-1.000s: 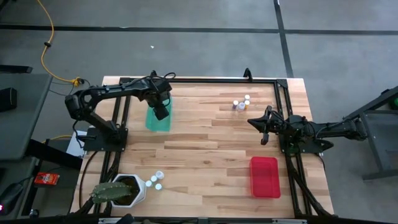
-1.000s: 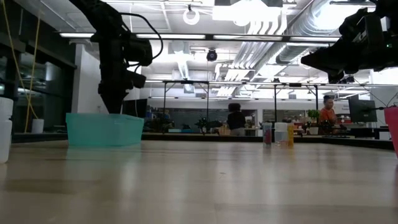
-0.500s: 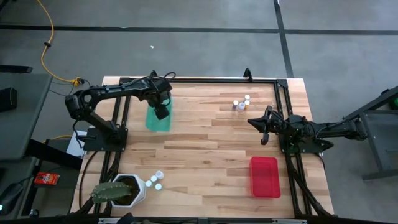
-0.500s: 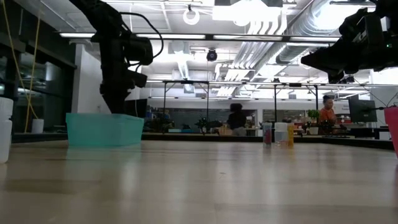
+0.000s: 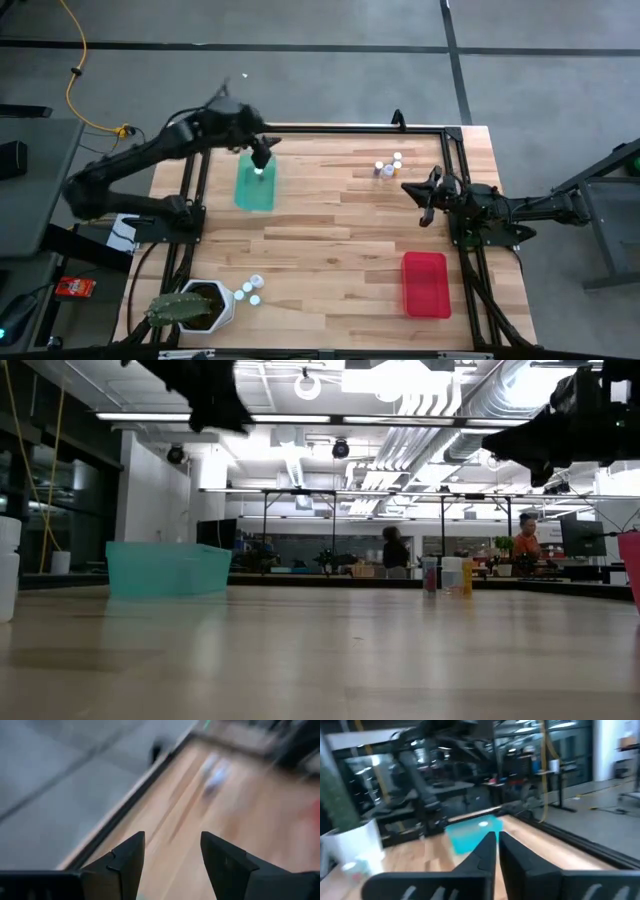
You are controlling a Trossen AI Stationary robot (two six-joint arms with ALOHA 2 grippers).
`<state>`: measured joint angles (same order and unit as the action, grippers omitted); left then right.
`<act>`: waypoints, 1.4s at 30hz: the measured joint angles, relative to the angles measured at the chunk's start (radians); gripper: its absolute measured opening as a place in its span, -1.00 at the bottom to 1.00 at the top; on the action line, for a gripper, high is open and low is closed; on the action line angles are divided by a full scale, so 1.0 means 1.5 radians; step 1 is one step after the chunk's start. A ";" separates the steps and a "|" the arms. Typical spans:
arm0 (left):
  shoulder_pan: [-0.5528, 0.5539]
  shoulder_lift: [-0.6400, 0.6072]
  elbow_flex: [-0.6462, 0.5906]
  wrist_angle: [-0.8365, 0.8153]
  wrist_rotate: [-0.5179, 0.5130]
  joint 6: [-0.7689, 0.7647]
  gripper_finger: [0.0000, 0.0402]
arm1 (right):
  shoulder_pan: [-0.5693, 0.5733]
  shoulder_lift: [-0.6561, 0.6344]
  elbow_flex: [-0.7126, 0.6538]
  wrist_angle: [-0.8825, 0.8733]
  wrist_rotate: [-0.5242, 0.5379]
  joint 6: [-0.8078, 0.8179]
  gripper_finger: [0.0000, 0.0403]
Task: Pick and place medicine bottles into bin by pill shape (circle, oval)
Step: Put the top blue capsule bottle into the blue bin
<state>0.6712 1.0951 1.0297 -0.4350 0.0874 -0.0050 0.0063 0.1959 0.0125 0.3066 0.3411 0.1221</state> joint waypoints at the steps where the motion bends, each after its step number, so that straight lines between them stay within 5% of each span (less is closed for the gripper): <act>1: -0.013 -0.027 -0.024 0.050 0.016 -0.005 -0.10 | 0.000 0.000 0.005 -0.008 0.014 -0.004 -0.86; 7: -0.112 -0.142 -0.192 0.320 0.042 -0.018 -0.10 | -0.023 0.057 0.095 -0.097 0.070 -0.012 -0.41; 13: -0.186 -0.168 -0.299 0.498 0.038 -0.019 -0.10 | -0.113 0.214 0.250 -0.282 0.030 0.014 -0.11; 27: -0.228 -0.135 -0.311 0.537 0.032 -0.044 -0.10 | -0.371 0.674 0.545 -0.542 -0.176 0.025 -0.09; 42: -0.239 -0.103 -0.311 0.538 0.032 -0.047 -0.10 | -0.397 0.908 0.649 -0.582 -0.200 -0.039 -0.09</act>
<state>0.3122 0.9409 0.5636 0.3716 0.1356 -0.0757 -0.5892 1.5581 0.9859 -0.5659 0.0414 0.0631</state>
